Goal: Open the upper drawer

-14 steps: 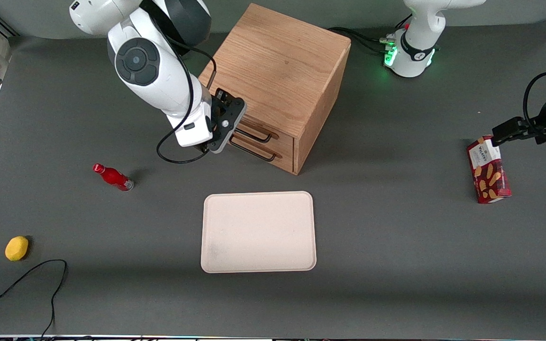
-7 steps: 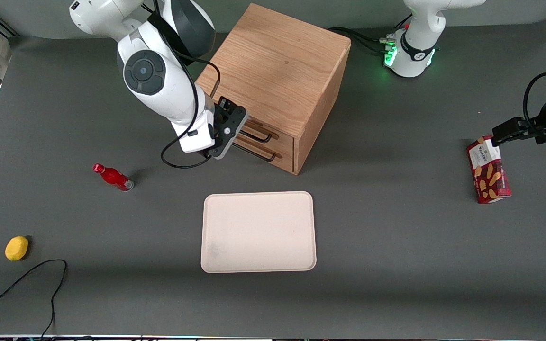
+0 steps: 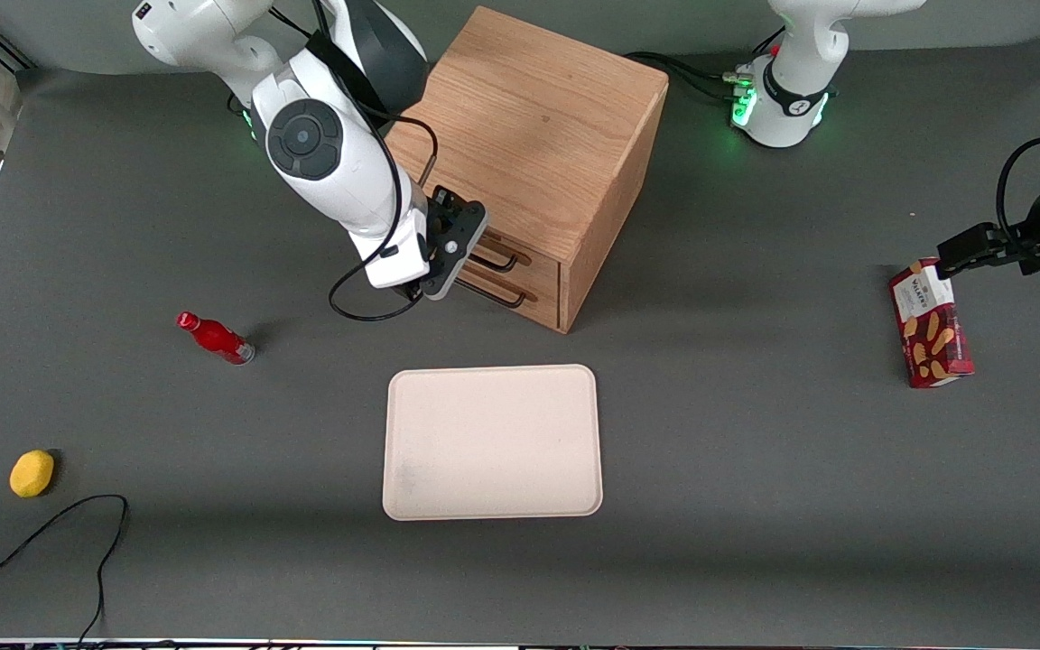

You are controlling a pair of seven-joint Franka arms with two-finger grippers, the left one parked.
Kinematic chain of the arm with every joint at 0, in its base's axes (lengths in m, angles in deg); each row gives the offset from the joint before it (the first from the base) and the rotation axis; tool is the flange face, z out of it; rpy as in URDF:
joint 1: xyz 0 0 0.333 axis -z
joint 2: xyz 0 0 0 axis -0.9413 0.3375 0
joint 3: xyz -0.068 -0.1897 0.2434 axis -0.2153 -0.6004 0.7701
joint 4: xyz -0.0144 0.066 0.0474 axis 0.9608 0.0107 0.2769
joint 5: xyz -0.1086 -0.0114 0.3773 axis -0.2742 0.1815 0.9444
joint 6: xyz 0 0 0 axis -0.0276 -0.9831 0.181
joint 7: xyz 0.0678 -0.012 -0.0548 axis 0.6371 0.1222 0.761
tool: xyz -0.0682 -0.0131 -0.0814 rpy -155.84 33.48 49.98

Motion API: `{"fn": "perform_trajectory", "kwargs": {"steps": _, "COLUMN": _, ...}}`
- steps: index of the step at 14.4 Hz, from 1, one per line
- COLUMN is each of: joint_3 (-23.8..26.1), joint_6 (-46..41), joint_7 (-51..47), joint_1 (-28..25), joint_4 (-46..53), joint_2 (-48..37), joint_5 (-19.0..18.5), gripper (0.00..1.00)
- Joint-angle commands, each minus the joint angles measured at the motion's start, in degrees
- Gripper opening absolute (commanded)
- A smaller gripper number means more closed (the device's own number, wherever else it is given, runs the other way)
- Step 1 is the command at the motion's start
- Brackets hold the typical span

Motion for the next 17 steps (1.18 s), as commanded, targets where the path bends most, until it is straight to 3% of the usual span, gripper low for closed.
{"fn": "perform_trajectory", "kwargs": {"steps": 1, "joint_3": -0.2, "joint_6": 2.6, "joint_7": 1.6, "joint_1": -0.4, "joint_4": -3.0, "joint_2": -1.6, "joint_5": 0.7, "gripper": 1.00}}
{"fn": "perform_trajectory", "kwargs": {"steps": 17, "joint_3": -0.2, "joint_6": 9.2, "joint_7": 2.2, "joint_1": -0.4, "joint_4": -7.7, "joint_2": -1.1, "joint_5": -0.4, "gripper": 1.00}}
